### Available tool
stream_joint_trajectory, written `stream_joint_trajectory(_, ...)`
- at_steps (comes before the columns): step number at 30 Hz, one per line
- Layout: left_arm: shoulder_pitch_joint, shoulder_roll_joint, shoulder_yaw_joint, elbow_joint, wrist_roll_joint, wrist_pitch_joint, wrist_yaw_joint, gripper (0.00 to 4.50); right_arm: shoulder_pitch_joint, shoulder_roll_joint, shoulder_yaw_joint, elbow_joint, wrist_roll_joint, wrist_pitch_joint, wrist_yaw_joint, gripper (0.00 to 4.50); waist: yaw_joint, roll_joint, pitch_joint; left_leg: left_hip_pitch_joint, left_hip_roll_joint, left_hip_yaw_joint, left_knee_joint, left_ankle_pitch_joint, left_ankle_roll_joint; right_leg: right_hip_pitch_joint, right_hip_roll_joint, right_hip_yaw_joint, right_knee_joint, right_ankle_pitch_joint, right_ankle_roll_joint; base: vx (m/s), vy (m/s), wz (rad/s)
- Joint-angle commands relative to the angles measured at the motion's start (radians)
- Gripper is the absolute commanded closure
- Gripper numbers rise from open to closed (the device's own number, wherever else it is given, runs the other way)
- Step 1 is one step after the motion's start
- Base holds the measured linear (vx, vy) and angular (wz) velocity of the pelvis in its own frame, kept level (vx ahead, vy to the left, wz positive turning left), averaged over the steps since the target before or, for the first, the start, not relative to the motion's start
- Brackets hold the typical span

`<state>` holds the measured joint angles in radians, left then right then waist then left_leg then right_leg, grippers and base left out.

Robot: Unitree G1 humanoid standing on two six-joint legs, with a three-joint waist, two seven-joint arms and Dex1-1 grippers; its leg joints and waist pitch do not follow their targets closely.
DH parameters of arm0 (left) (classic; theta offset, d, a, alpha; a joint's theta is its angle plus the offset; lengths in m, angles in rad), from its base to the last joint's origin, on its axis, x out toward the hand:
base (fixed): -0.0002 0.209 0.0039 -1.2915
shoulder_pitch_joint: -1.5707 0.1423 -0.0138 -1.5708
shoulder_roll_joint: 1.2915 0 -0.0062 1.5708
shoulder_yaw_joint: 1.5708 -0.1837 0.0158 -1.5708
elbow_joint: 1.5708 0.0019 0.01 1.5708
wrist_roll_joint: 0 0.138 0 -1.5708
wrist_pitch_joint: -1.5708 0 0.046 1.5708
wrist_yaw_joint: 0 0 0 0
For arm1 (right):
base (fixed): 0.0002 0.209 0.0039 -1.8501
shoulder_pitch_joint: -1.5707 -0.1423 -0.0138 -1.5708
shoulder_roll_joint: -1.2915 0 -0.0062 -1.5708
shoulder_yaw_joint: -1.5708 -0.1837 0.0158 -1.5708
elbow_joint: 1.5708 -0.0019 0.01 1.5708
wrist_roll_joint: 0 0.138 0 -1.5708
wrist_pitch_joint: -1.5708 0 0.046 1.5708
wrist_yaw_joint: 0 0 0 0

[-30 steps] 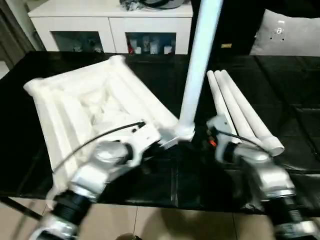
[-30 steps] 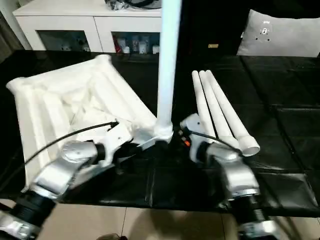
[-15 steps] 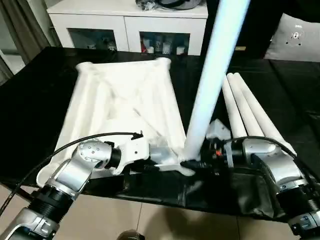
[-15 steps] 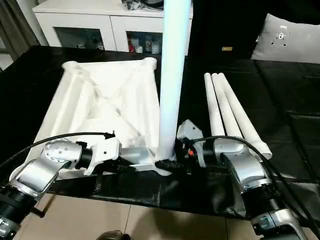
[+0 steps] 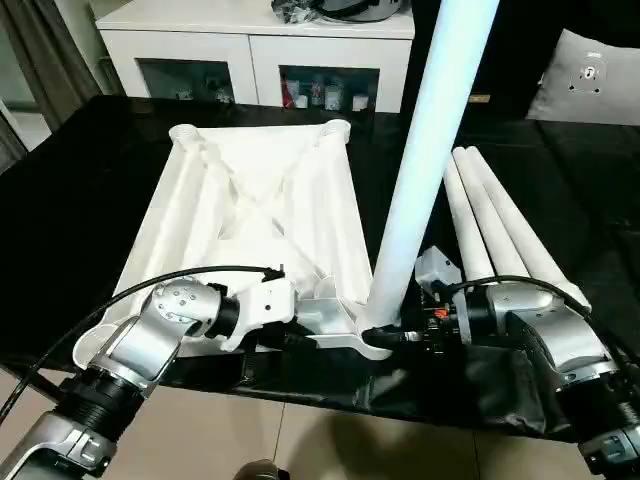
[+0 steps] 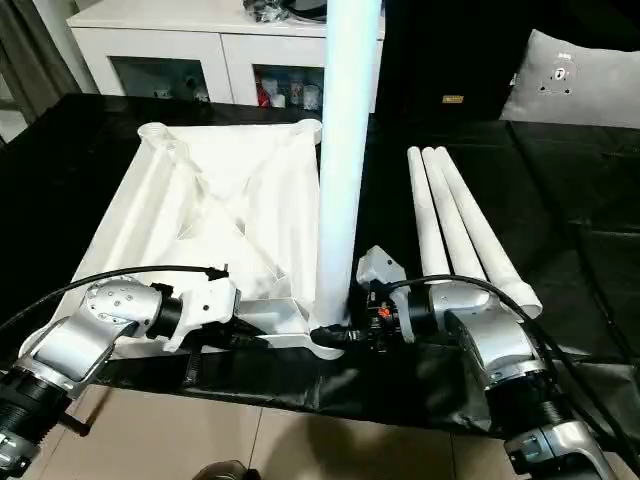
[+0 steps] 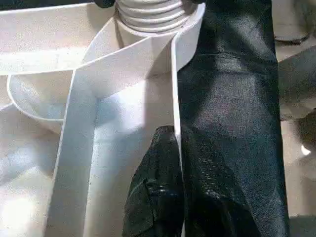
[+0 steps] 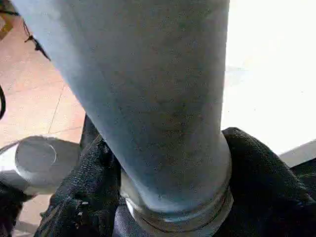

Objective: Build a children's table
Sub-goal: Rotate leg to tighten

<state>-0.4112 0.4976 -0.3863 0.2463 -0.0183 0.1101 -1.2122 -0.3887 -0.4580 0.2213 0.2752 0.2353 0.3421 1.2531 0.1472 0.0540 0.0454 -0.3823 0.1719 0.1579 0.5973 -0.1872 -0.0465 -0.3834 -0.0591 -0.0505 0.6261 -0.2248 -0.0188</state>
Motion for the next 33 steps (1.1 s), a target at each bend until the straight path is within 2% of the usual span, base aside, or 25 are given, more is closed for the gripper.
stream_joint_trajectory(1,0.007,-0.029,0.009,-0.023,-0.018,0.055,0.047,4.5,0.015,0.044,0.009,-0.031,0.035,0.047,-0.035,1.78,-0.003,-0.004,-0.062,0.013,0.061,-0.015,-0.066,-0.129,0.051,0.041,-0.088,0.044,-0.063,-0.016,-0.24,0.0,0.0,0.0)
stream_joint_trajectory(2,0.015,-0.057,0.028,-0.046,-0.037,0.116,0.087,4.5,0.017,0.094,-0.001,-0.028,0.026,0.064,-0.119,1.78,-0.007,-0.002,-0.058,0.015,0.062,-0.015,-0.07,-0.155,0.042,0.039,-0.088,0.045,-0.067,-0.057,-0.235,0.0,0.0,0.0)
stream_joint_trajectory(3,0.015,-0.057,0.028,-0.046,-0.037,0.116,0.087,4.5,0.017,0.094,-0.001,-0.028,0.026,0.064,-0.119,1.78,-0.011,-0.002,-0.056,0.016,0.062,-0.014,-0.071,-0.168,0.035,0.036,-0.088,0.046,-0.069,-0.079,-0.234,0.0,0.0,0.0)
stream_joint_trajectory(4,0.015,-0.057,0.028,-0.046,-0.037,0.116,0.087,4.5,0.017,0.094,-0.001,-0.028,0.026,0.064,-0.119,1.78,-0.012,-0.005,-0.053,0.018,0.058,-0.016,-0.075,-0.205,0.02,0.037,-0.09,0.046,-0.077,-0.157,-0.222,0.0,0.0,0.0)
stream_joint_trajectory(6,0.019,-0.07,0.037,-0.056,-0.044,0.142,0.104,4.5,0.017,0.119,-0.005,-0.023,0.021,0.068,-0.161,1.78,-0.018,-0.006,-0.048,0.019,0.058,-0.017,-0.079,-0.238,0.007,0.037,-0.091,0.05,-0.086,-0.238,-0.196,0.0,0.0,0.0)
stream_joint_trajectory(7,0.019,-0.07,0.037,-0.056,-0.044,0.142,0.104,4.5,0.017,0.119,-0.005,-0.023,0.021,0.068,-0.161,1.78,-0.023,-0.006,-0.047,0.02,0.057,-0.017,-0.081,-0.246,0.001,0.036,-0.091,0.052,-0.088,-0.258,-0.188,0.0,0.0,0.0)
stream_joint_trajectory(9,0.022,-0.128,0.058,-0.057,-0.034,0.208,0.2,4.5,0.004,0.207,-0.025,0.015,0.003,0.076,-0.303,1.78,-0.036,-0.007,-0.046,0.019,0.055,-0.019,-0.085,-0.253,-0.01,0.036,-0.091,0.052,-0.088,-0.269,-0.186,0.0,0.0,0.0)
stream_joint_trajectory(10,0.011,-0.207,0.078,-0.038,0.009,0.274,0.349,4.5,-0.014,0.305,-0.046,0.062,-0.019,0.088,-0.46,1.78,-0.047,-0.008,-0.043,0.018,0.056,-0.016,-0.086,-0.238,-0.018,0.032,-0.087,0.055,-0.084,-0.246,-0.191,0.0,0.0,0.0)
stream_joint_trajectory(11,0.011,-0.207,0.078,-0.038,0.009,0.274,0.349,4.5,-0.014,0.305,-0.046,0.062,-0.019,0.088,-0.46,1.78,-0.054,-0.008,-0.039,0.018,0.054,-0.017,-0.088,-0.249,-0.023,0.028,-0.088,0.054,-0.09,-0.269,-0.193,0.0,0.0,0.0)
stream_joint_trajectory(12,0.007,-0.227,0.083,-0.033,0.021,0.288,0.387,4.5,-0.019,0.328,-0.051,0.073,-0.025,0.091,-0.495,1.79,-0.055,-0.014,-0.047,0.019,0.048,-0.02,-0.085,-0.241,-0.024,0.04,-0.092,0.051,-0.092,-0.302,-0.177,0.0,0.0,0.0)
stream_joint_trajectory(13,-0.002,-0.264,0.094,-0.025,0.035,0.318,0.449,4.5,-0.029,0.364,-0.064,0.096,-0.04,0.094,-0.564,1.79,-0.058,-0.01,-0.044,0.016,0.051,-0.016,-0.086,-0.22,-0.014,0.036,-0.089,0.055,-0.093,-0.282,-0.168,0.0,0.0,0.0)
stream_joint_trajectory(14,-0.008,-0.289,0.103,-0.021,0.038,0.338,0.486,4.5,-0.038,0.384,-0.075,0.114,-0.053,0.095,-0.613,1.79,-0.063,-0.01,-0.044,0.02,0.051,-0.014,-0.085,-0.221,-0.014,0.032,-0.086,0.056,-0.093,-0.27,-0.174,0.0,0.0,0.0)
stream_joint_trajectory(15,-0.012,-0.302,0.106,-0.021,0.04,0.348,0.503,4.5,-0.041,0.391,-0.076,0.123,-0.063,0.088,-0.633,1.79,-0.06,-0.012,-0.047,0.019,0.049,-0.015,-0.083,-0.21,-0.011,0.036,-0.087,0.055,-0.094,-0.26,-0.171,0.0,0.0,0.0)
stream_joint_trajectory(17,-0.021,-0.342,0.109,-0.024,0.047,0.372,0.546,4.5,-0.051,0.408,-0.071,0.15,-0.104,0.057,-0.69,1.79,-0.056,-0.01,-0.048,0.017,0.049,-0.013,-0.082,-0.185,-0.001,0.035,-0.085,0.055,-0.092,-0.217,-0.17,0.0,0.0,0.0)
stream_joint_trajectory(18,-0.022,-0.348,0.104,-0.028,0.049,0.376,0.549,4.5,-0.048,0.406,-0.065,0.15,-0.112,0.046,-0.694,1.24,-0.056,-0.011,-0.049,0.018,0.048,-0.012,-0.081,-0.177,0.006,0.036,-0.084,0.055,-0.091,-0.197,-0.17,0.0,0.0,0.0)
stream_joint_trajectory(19,-0.021,-0.344,0.092,-0.034,0.053,0.369,0.539,4.5,-0.038,0.396,-0.054,0.14,-0.115,0.037,-0.678,1.1,-0.054,-0.013,-0.051,0.016,0.048,-0.011,-0.08,-0.158,0.016,0.039,-0.084,0.054,-0.089,-0.168,-0.168,0.0,0.0,0.0)
stream_joint_trajectory(21,-0.019,-0.335,0.085,-0.039,0.054,0.363,0.526,4.5,-0.03,0.388,-0.05,0.131,-0.113,0.037,-0.664,1.1,-0.053,-0.009,-0.051,0.014,0.048,-0.01,-0.079,-0.146,0.029,0.039,-0.083,0.054,-0.088,-0.136,-0.166,0.0,0.0,0.0)
stream_joint_trajectory(23,-0.014,-0.324,0.08,-0.047,0.064,0.36,0.514,4.5,-0.022,0.384,-0.062,0.122,-0.113,0.031,-0.656,0.75,-0.053,-0.008,-0.05,0.015,0.049,-0.01,-0.081,-0.157,0.032,0.039,-0.084,0.053,-0.09,-0.141,-0.167,0.0,0.0,0.0)
stream_joint_trajectory(27,-0.009,-0.317,0.071,-0.065,0.083,0.363,0.517,4.5,-0.017,0.384,-0.075,0.124,-0.125,0.007,-0.668,0.43,-0.055,-0.006,-0.047,0.017,0.053,-0.013,-0.087,-0.194,0.024,0.037,-0.085,0.053,-0.095,-0.195,-0.16,0.0,0.0,0.0)
stream_joint_trajectory(28,-0.003,-0.289,0.063,-0.068,0.082,0.336,0.483,4.5,-0.005,0.348,-0.076,0.1,-0.115,-0.024,-0.612,0.29,-0.055,-0.002,-0.047,0.018,0.053,-0.013,-0.087,-0.196,0.021,0.036,-0.085,0.053,-0.095,-0.194,-0.161,0.0,0.0,0.0)
stream_joint_trajectory(30,0.005,-0.24,0.049,-0.067,0.078,0.282,0.421,4.5,0.014,0.285,-0.077,0.061,-0.096,-0.068,-0.519,0.08,-0.052,-0.006,-0.051,0.016,0.054,-0.013,-0.085,-0.184,0.029,0.041,-0.084,0.054,-0.093,-0.154,-0.155,0.0,0.0,0.0)
stream_joint_trajectory(33,0.009,-0.174,0.042,-0.059,0.065,0.208,0.327,4.5,0.019,0.193,-0.086,0.026,-0.063,-0.083,-0.385,0.03,-0.05,-0.005,-0.058,0.013,0.051,-0.012,-0.077,-0.113,0.06,0.046,-0.081,0.049,-0.081,-0.016,-0.177,0.0,0.0,0.0)
